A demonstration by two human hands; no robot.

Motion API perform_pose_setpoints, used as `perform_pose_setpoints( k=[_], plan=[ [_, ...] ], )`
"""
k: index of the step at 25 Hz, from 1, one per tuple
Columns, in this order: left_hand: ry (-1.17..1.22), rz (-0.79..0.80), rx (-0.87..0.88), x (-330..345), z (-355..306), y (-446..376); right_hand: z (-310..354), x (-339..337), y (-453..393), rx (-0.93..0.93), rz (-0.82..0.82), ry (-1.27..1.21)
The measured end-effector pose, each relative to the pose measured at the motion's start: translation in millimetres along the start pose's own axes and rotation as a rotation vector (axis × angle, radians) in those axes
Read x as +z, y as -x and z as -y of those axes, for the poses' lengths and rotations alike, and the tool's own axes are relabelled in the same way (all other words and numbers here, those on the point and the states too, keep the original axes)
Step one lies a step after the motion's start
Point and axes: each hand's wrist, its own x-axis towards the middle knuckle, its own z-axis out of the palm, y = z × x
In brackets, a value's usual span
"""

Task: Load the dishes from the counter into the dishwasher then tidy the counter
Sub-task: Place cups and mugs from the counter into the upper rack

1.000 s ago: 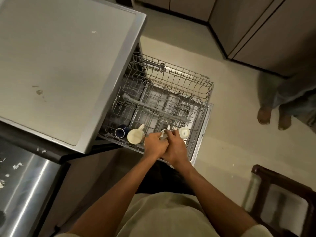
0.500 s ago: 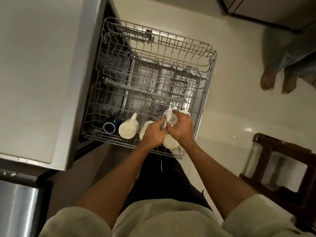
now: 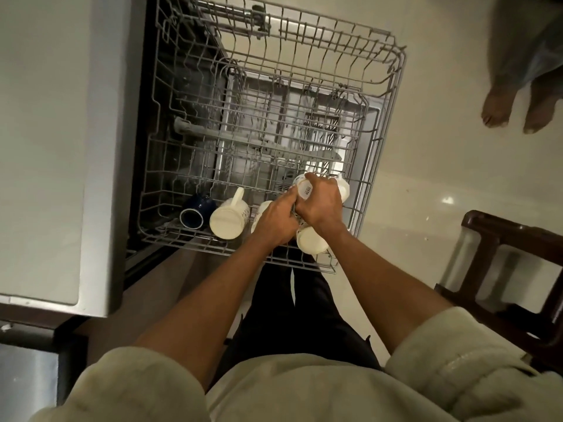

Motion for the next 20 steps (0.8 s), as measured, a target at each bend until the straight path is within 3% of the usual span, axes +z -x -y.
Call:
perform_pose_setpoints(
  k=[8, 20],
  plan=[
    [0.006, 0.048, -0.038, 5, 12, -17, 0, 10, -12, 0.015, 0.044, 0.038],
    [-0.135, 0.077, 0.04, 3, 5, -24, -6, 8, -13, 0.008, 0.098, 0.101]
  ],
)
